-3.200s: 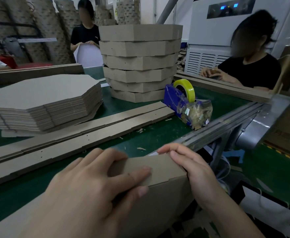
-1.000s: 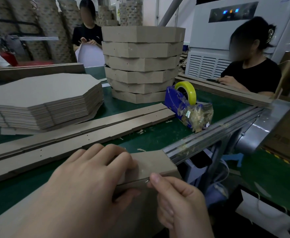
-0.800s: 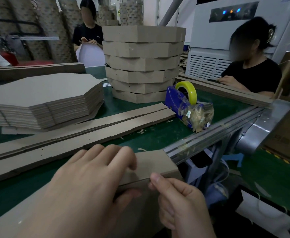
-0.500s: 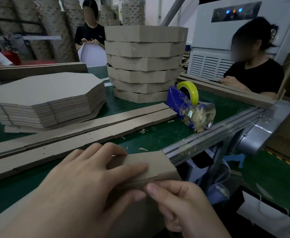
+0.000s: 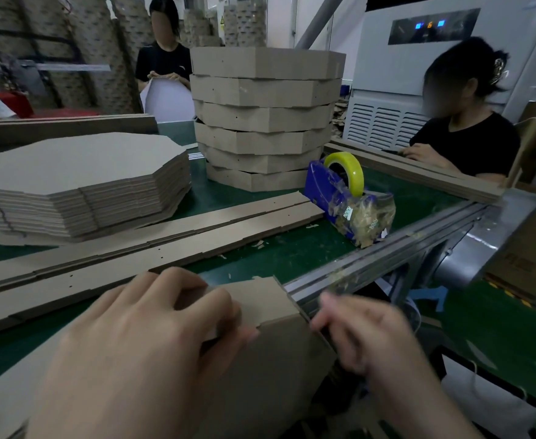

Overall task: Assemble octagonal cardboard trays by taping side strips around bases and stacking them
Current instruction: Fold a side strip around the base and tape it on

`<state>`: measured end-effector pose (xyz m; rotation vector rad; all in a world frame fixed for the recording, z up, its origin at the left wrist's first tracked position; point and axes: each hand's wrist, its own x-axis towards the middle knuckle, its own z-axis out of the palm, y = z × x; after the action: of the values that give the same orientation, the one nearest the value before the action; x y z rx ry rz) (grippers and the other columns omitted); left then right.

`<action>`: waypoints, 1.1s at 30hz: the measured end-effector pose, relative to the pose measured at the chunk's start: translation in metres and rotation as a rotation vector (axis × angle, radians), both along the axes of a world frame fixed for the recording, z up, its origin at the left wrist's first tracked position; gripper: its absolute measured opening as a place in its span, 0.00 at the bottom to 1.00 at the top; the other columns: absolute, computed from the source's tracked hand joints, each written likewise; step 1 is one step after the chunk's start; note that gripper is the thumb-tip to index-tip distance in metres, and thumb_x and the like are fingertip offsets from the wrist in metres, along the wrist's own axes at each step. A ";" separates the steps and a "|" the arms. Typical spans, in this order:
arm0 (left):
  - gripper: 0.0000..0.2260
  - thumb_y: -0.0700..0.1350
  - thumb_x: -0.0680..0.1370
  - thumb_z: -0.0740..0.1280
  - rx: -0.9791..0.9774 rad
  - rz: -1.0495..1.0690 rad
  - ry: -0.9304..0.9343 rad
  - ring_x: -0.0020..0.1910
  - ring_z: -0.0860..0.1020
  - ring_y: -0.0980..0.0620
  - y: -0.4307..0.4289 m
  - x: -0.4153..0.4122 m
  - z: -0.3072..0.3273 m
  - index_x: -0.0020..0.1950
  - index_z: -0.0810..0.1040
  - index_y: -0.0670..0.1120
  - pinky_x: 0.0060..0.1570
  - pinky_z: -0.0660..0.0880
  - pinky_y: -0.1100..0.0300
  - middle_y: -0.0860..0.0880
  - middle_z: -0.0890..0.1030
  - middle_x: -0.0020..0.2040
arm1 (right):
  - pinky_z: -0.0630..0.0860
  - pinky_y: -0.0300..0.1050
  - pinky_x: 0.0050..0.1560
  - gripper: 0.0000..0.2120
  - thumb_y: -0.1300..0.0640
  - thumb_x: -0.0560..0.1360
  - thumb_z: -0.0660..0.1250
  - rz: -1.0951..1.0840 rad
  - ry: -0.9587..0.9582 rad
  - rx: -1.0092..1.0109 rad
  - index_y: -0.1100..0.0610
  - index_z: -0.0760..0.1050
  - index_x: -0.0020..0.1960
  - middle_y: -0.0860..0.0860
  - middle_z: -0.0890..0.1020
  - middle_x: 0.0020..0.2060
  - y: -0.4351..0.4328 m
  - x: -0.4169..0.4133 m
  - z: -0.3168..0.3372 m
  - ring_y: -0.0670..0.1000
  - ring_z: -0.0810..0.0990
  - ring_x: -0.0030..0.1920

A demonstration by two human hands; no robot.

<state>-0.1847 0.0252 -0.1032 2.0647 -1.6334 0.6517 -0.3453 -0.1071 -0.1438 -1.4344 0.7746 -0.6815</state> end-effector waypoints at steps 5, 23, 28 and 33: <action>0.13 0.61 0.66 0.59 0.094 -0.007 -0.082 0.35 0.79 0.42 -0.003 0.000 -0.004 0.39 0.77 0.55 0.33 0.73 0.52 0.50 0.79 0.41 | 0.70 0.38 0.37 0.06 0.47 0.74 0.67 -0.407 0.077 -0.476 0.48 0.80 0.42 0.40 0.79 0.32 -0.104 -0.006 0.032 0.37 0.74 0.32; 0.19 0.63 0.63 0.59 0.167 0.014 -0.076 0.37 0.79 0.42 0.000 0.013 -0.006 0.50 0.72 0.58 0.35 0.76 0.49 0.50 0.78 0.43 | 0.65 0.38 0.34 0.03 0.56 0.70 0.72 -0.373 -0.086 0.188 0.54 0.83 0.42 0.43 0.69 0.26 -0.249 -0.001 0.036 0.43 0.63 0.28; 0.19 0.63 0.63 0.59 0.185 0.027 -0.064 0.38 0.79 0.42 0.003 0.018 -0.007 0.51 0.72 0.59 0.37 0.76 0.49 0.50 0.78 0.45 | 0.72 0.47 0.50 0.16 0.64 0.73 0.62 -0.283 -0.482 0.131 0.54 0.70 0.27 0.47 0.73 0.27 -0.222 -0.024 0.005 0.45 0.72 0.30; 0.24 0.61 0.63 0.58 0.256 0.025 -0.102 0.42 0.80 0.42 0.007 0.021 -0.003 0.59 0.72 0.64 0.39 0.77 0.47 0.51 0.80 0.50 | 0.73 0.54 0.46 0.10 0.63 0.74 0.68 -0.492 0.466 -0.338 0.69 0.78 0.36 0.68 0.75 0.34 -0.204 -0.044 -0.006 0.61 0.75 0.36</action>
<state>-0.1637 0.0323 -0.1059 2.2659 -1.8339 0.5910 -0.3897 -0.3115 -0.1501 -1.7566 1.4609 -0.8927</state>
